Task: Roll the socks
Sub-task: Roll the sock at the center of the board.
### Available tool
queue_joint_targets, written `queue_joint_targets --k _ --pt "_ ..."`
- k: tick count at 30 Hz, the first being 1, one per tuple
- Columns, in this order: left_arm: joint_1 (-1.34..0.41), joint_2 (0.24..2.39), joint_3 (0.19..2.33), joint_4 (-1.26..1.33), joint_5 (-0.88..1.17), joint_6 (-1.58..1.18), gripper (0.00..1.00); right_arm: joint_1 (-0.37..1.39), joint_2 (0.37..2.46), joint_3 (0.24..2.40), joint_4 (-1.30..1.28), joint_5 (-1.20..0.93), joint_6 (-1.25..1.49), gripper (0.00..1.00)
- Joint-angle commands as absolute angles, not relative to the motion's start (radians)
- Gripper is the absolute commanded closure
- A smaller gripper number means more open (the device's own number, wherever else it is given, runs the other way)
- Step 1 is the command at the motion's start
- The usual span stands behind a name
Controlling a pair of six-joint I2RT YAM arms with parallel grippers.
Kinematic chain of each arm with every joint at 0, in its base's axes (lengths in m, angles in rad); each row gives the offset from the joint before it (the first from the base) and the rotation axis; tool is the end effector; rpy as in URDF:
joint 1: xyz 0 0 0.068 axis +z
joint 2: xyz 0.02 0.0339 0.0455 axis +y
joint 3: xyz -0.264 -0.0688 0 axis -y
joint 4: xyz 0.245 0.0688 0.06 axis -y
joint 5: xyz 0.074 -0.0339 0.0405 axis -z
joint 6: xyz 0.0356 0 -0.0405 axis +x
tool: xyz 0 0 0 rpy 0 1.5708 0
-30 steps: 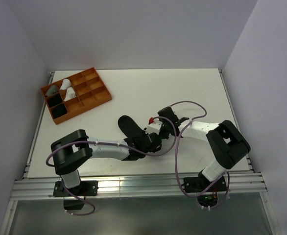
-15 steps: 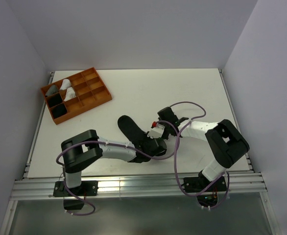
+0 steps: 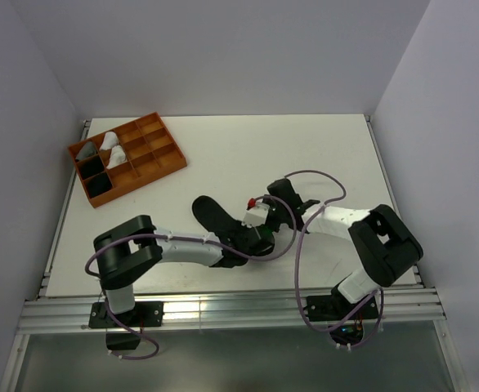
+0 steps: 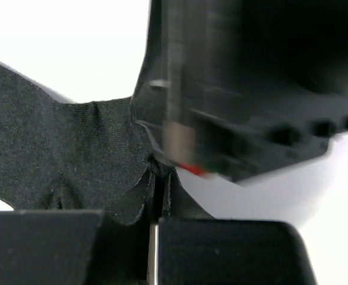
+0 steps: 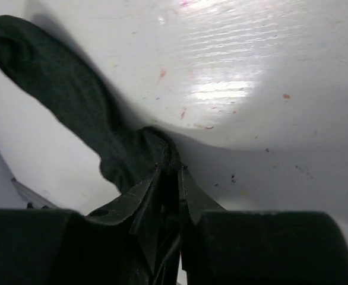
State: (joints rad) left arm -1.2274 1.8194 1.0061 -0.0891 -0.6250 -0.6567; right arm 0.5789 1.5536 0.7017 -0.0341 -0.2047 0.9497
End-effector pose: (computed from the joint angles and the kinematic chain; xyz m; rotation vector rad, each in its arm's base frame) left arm 0.1410 -0.3326 0.1519 0.3920 2.2348 -0.2047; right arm 0.2395 0.1652 0.1483 0.3940 2.6282 0.8520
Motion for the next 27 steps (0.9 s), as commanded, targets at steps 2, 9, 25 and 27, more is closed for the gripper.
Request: queue_joint_targets --k 2,9,25,27 --pt "-1.157 1.727 0.954 -0.083 -0.468 -0.781 1.00 0.563 1.413 0.680 0.112 -0.233 0.963 0.75" --pt "-1.042 1.646 0.804 0.056 -0.249 -0.961 1.00 0.546 1.261 0.563 0.238 -0.202 0.986 0.58" --pt "-0.893 1.606 0.526 0.390 -0.009 -1.229 1.00 0.557 1.394 0.414 0.440 -0.314 1.035 0.55" --pt "-0.887 1.601 0.511 0.414 -0.009 -1.258 1.00 0.557 1.419 0.400 0.466 -0.319 1.037 0.55"
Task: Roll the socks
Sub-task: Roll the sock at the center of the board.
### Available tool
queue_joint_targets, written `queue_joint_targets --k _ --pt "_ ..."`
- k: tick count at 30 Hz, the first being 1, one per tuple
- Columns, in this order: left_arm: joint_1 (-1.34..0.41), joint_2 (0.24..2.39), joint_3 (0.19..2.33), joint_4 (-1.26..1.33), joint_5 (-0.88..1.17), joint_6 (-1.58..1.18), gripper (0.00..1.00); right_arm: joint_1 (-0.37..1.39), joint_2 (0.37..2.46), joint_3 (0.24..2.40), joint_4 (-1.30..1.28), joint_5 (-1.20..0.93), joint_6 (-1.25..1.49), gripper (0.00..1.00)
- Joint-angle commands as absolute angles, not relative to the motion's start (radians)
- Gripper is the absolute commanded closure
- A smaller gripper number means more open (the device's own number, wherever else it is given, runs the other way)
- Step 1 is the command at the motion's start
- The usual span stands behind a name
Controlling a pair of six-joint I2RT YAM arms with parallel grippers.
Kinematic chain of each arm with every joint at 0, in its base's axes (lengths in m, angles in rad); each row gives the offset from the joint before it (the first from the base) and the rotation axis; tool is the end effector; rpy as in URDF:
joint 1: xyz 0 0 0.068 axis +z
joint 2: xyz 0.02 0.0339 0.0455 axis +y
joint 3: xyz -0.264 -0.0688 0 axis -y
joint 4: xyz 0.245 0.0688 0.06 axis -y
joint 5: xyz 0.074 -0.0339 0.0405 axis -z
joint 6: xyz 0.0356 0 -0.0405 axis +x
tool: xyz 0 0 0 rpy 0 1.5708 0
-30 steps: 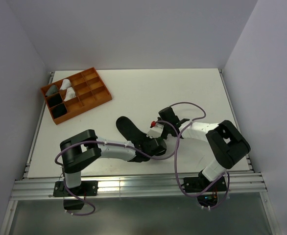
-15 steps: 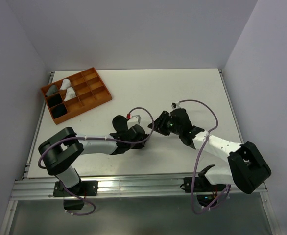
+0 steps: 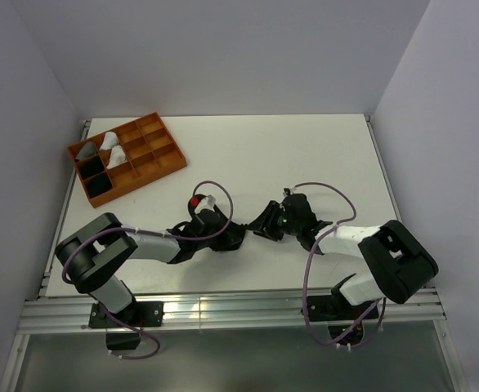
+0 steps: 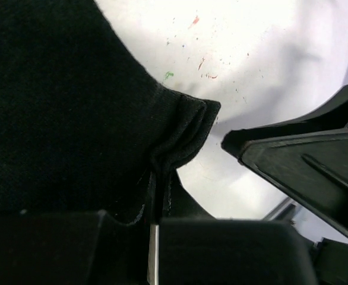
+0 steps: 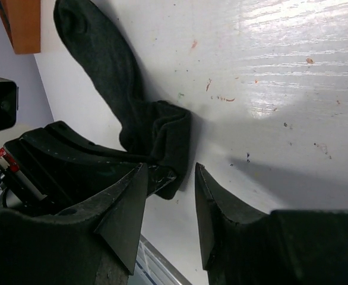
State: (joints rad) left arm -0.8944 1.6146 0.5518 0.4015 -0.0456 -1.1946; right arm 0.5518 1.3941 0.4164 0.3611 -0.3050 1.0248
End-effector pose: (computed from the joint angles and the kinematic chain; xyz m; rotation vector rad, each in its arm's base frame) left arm 0.1826 -0.2248 0.1251 -0.3950 2.4285 -1.0119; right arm 0.2059 0.1393 0.1413 0.3805 2.4005 1.1507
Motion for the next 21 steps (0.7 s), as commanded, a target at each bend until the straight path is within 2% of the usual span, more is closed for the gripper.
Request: queue_joint_targets --k 1,8,21 --pt "-0.879 1.601 0.493 0.432 0.006 -1.267 1.00 0.557 1.428 0.397 0.475 -0.321 1.042 0.55" --pt "-0.853 1.620 0.425 0.538 0.048 -1.342 1.00 0.558 1.543 0.387 0.552 -0.348 1.057 0.63" --pt "-0.844 1.623 0.388 0.583 0.049 -1.394 1.00 0.572 1.678 0.410 0.614 -0.400 1.072 0.62"
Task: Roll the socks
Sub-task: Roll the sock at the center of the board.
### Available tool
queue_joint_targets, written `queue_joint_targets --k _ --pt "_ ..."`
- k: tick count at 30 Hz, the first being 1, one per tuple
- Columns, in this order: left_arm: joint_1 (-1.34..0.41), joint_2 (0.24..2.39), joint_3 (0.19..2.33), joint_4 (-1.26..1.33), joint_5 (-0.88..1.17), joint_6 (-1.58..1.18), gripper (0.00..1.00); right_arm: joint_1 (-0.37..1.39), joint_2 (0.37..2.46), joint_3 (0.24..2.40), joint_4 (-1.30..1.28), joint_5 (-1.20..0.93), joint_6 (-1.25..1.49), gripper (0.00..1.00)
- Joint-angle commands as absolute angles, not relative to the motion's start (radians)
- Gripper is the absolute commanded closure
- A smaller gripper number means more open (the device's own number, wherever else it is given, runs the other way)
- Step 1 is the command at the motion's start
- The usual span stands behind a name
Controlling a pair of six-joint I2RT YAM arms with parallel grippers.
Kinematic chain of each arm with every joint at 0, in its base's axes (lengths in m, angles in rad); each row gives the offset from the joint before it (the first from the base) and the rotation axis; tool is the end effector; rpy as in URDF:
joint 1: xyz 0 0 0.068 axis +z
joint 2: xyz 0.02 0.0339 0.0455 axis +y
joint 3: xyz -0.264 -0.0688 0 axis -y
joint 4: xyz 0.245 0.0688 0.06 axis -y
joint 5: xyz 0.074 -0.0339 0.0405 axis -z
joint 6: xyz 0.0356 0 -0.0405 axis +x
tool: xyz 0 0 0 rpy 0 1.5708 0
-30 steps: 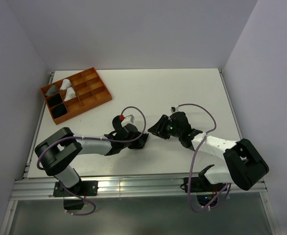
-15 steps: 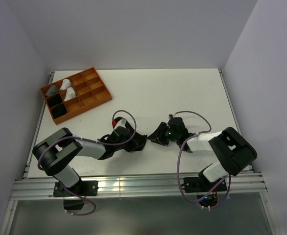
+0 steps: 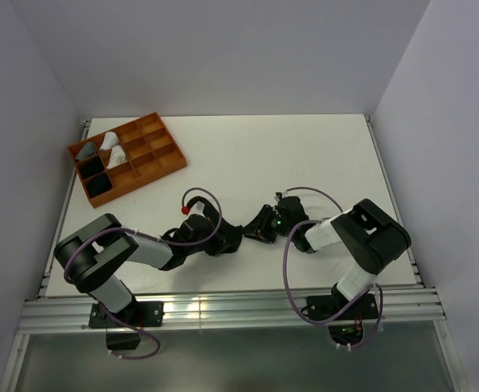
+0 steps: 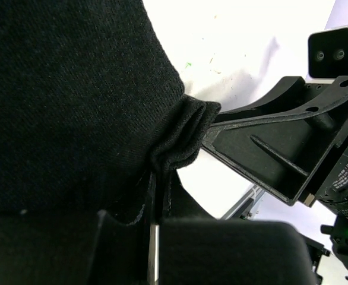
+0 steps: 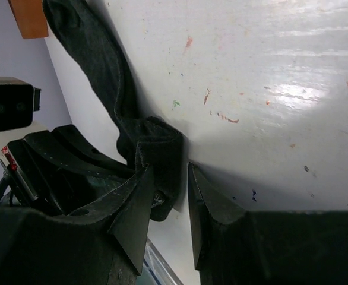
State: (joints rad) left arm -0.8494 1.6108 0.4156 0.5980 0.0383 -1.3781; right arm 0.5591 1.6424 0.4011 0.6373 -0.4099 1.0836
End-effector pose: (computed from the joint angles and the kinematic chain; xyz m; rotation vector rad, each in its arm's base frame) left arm 0.1752 -0.2013 0.1098 -0.6242 2.4023 -1.1998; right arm 0.2152 0.1514 0.1038 0.3773 2.4377 1.2896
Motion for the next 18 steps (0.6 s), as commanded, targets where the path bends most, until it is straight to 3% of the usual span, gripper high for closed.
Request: queue_joint_targets --k 1,18 --pt "-0.841 1.629 0.385 0.589 0.057 -1.397 1.00 0.574 1.687 0.414 0.608 -0.402 1.071 0.62" --pt "-0.822 1.658 0.365 0.629 0.078 -1.428 1.00 0.595 1.767 0.477 0.523 -0.397 1.032 0.59"
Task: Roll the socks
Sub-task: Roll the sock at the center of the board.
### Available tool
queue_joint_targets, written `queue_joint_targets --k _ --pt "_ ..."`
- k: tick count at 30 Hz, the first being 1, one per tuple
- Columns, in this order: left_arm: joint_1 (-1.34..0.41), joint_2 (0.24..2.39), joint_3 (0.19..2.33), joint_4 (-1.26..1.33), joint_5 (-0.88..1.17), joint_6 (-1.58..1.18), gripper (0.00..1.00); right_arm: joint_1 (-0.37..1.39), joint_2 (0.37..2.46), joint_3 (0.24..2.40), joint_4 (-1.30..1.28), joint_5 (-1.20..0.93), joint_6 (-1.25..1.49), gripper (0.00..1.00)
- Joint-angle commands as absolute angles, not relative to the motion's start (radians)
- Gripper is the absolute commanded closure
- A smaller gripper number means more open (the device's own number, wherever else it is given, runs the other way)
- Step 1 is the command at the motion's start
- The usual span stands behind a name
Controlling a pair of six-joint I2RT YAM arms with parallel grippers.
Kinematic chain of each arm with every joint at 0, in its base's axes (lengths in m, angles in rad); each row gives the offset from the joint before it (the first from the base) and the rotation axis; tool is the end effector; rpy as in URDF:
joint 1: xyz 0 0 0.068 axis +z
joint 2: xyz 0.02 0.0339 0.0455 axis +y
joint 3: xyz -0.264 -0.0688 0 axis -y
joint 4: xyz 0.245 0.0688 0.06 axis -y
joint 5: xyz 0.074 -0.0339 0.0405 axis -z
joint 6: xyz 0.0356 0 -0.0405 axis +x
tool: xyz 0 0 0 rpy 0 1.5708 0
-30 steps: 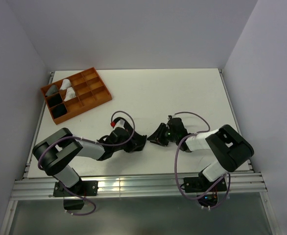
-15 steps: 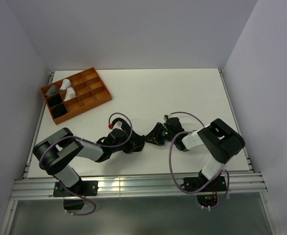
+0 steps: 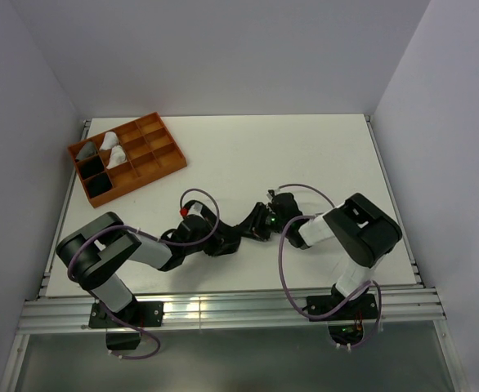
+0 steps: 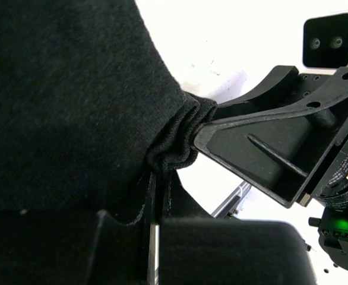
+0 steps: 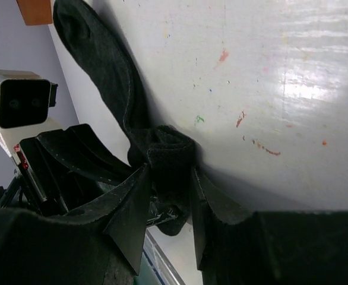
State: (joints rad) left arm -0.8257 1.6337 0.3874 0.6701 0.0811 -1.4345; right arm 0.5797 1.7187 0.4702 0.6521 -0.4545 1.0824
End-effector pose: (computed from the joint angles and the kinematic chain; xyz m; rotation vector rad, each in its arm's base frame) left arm 0.1765 -0.1955 0.1042 -0.6950 2.3954 -1.2673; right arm 0.2266 0.1671 0.1017 0.3198 2.4568 1.3457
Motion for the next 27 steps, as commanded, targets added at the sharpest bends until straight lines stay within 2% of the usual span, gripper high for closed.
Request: queue_joint_targets --k 1,6,7,9,10,12,14,18,19,22,27 --pt "-0.819 1.660 0.364 0.630 0.080 -1.428 1.00 0.595 1.775 0.479 0.523 -0.396 1.029 0.60" --pt "-0.816 1.666 0.351 0.655 0.086 -1.436 1.00 0.598 1.792 0.492 0.506 -0.388 1.016 0.72" --pt "-0.815 1.666 0.350 0.655 0.089 -1.434 1.00 0.598 1.792 0.494 0.502 -0.388 1.006 0.79" --pt "-0.815 1.666 0.354 0.644 0.090 -1.430 1.00 0.598 1.787 0.505 0.476 -0.380 0.997 0.86" --pt "-0.815 1.666 0.357 0.637 0.087 -1.425 1.00 0.598 1.778 0.511 0.463 -0.377 0.982 0.94" --pt "-0.816 1.655 0.379 0.595 0.081 -1.395 0.97 0.600 1.754 0.532 0.410 -0.356 0.966 1.00" --pt "-0.818 1.628 0.405 0.528 0.054 -1.350 0.91 0.600 1.734 0.564 0.327 -0.338 0.933 1.00" --pt "-0.853 1.551 0.494 0.339 -0.064 -1.261 0.64 0.615 1.689 0.635 0.166 -0.267 0.881 1.00" --pt "-0.880 1.533 0.511 0.265 -0.096 -1.228 0.53 0.624 1.680 0.649 0.134 -0.238 0.870 1.00" --pt "-0.951 1.477 0.589 0.090 -0.253 -1.172 0.45 0.649 1.671 0.701 0.032 -0.192 0.864 1.00" --pt "-1.097 1.437 0.702 -0.066 -0.532 -1.019 0.44 0.670 1.675 0.773 -0.077 -0.169 0.871 1.00"
